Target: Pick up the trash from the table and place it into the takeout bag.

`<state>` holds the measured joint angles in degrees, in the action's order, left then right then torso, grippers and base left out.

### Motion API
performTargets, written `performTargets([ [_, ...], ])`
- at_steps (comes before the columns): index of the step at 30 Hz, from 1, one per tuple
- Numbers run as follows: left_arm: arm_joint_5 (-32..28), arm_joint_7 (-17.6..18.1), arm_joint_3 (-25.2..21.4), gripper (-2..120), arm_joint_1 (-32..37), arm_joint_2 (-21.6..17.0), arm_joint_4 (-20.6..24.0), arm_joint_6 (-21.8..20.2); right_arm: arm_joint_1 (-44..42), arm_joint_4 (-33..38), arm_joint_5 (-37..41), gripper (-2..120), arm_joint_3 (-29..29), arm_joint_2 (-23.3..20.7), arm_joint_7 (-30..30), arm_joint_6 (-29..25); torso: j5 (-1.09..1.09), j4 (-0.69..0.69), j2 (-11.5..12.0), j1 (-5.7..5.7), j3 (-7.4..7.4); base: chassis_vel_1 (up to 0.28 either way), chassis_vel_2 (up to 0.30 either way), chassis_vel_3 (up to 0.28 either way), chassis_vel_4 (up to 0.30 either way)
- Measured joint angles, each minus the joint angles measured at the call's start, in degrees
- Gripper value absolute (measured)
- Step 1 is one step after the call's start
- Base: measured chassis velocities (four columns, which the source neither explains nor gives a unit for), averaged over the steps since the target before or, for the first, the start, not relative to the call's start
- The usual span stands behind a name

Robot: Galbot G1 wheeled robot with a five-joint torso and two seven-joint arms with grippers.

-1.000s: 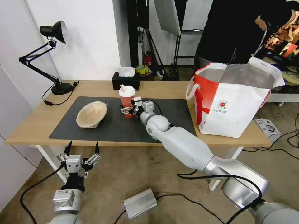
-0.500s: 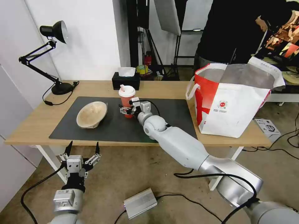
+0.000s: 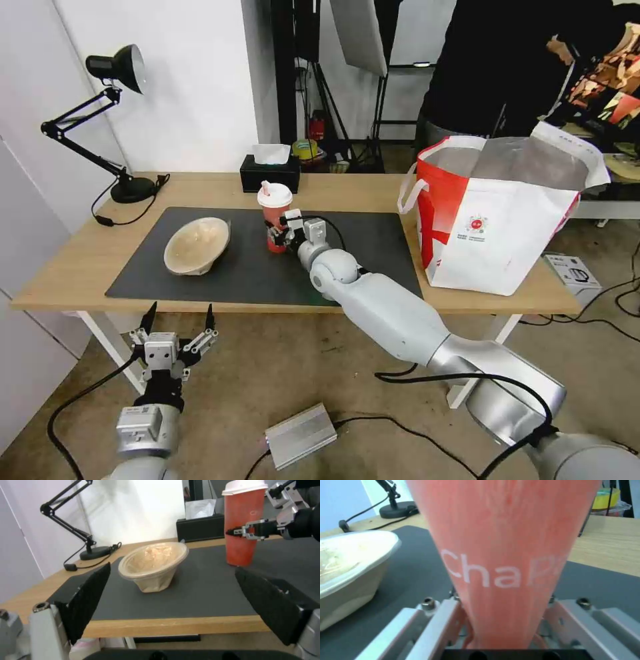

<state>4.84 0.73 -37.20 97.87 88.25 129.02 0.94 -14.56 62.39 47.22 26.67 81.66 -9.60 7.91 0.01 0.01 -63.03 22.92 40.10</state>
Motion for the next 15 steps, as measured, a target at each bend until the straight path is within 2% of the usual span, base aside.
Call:
performTargets([
  [7,0.0,0.0,0.0,100,-0.1,0.0,-0.1,0.0,-0.4,1.6,0.1,5,0.0,-1.5,-0.3,0.1,0.0,-0.01,0.0,0.0,0.0,0.0,0.0,0.0,0.0],
  [15,0.1,0.0,0.1,100,-0.1,-0.1,-0.2,0.0,-0.7,3.7,0.3,4,0.0,-3.2,-0.7,0.4,0.0,-0.02,0.0,0.0,0.01,0.0,0.0,0.0,0.0],
])
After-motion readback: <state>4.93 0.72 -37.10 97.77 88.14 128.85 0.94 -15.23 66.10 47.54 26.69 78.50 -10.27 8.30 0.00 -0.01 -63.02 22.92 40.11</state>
